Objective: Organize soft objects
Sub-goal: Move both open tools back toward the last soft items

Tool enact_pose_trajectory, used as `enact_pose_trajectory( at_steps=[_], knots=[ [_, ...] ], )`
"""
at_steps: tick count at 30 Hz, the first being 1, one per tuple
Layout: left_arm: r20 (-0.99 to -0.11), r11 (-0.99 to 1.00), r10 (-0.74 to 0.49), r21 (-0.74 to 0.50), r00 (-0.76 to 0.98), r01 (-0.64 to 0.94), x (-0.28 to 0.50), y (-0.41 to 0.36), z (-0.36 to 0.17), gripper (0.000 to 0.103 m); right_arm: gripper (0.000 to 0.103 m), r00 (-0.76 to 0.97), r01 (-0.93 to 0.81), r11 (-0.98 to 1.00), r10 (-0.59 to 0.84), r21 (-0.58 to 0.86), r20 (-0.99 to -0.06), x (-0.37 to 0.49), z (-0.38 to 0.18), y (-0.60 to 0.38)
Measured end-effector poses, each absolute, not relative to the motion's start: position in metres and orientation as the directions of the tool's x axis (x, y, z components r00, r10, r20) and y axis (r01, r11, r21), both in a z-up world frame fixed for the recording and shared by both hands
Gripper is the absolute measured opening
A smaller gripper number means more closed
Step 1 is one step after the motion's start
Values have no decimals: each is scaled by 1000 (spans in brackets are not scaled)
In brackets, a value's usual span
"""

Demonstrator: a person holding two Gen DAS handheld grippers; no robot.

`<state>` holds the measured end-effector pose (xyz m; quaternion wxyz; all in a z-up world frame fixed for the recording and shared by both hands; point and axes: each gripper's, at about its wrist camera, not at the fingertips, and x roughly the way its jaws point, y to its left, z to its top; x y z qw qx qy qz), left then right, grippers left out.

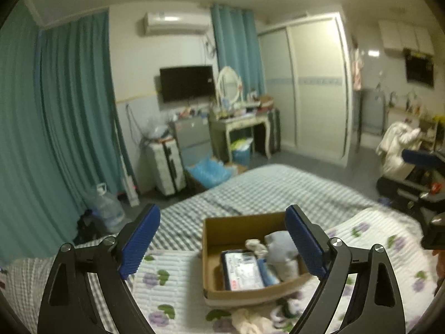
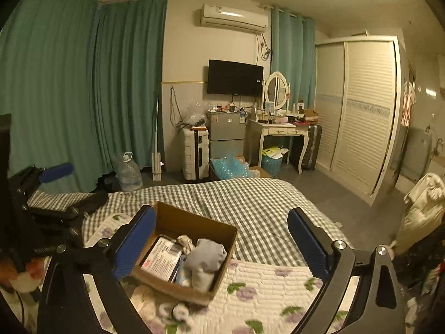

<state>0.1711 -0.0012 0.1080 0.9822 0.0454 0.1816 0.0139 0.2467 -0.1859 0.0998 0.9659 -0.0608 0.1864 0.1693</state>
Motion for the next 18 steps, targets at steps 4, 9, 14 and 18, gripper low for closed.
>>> enact_pose_trajectory(
  at_steps=[4, 9, 14, 18],
  knots=[
    [-313, 998, 18, 70, 950, 5, 124, 1, 123, 93, 96, 884, -341, 935, 286, -92, -370, 200, 119, -190],
    [-308, 999, 0, 40, 951, 13, 78, 6, 115, 93, 96, 880, -361, 930, 315, -71, -356, 150, 118, -194],
    [-294, 997, 39, 77, 955, -17, 57, 7, 88, 93, 96, 870, -394, 918, 359, -39, -339, 115, 94, -188],
    [-332, 997, 56, 67, 942, -36, 59, 11, 56, 93, 96, 864, -415, 907, 370, -68, -343, 107, 63, -172]
  ],
)
